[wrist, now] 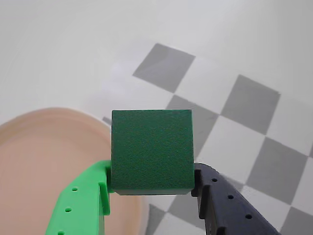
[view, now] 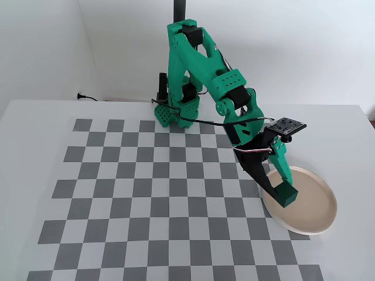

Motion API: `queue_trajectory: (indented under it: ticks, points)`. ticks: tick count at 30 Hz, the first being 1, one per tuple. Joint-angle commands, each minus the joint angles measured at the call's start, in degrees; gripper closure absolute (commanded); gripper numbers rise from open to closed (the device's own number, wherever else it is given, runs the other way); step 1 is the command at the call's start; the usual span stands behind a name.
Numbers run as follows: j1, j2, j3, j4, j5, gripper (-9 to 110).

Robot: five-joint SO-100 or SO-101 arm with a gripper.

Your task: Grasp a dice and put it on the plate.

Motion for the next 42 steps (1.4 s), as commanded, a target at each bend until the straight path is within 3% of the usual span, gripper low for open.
queue_trajectory:
  ticks: [1, 12, 20, 21, 23, 25, 42]
  points:
    - [-3.7, -1.1, -1.1, -2.4, -0.6, 106]
    - [-12.8, -13.0, -1.8, -13.1, -3.1, 106]
    - [-16.7, -17.4, -7.2, -7.4, 1.9, 106]
    - [-16.9, -18.1, -7.6, -7.3, 2.3, 104]
    - [-16.9, -19.1, -9.0, -5.4, 3.3, 82]
    - [-16.9, -19.8, -12.3, -0.1, 5.0, 76]
    - [-12.5, -15.6, -19.1, 5.4, 5.5, 80]
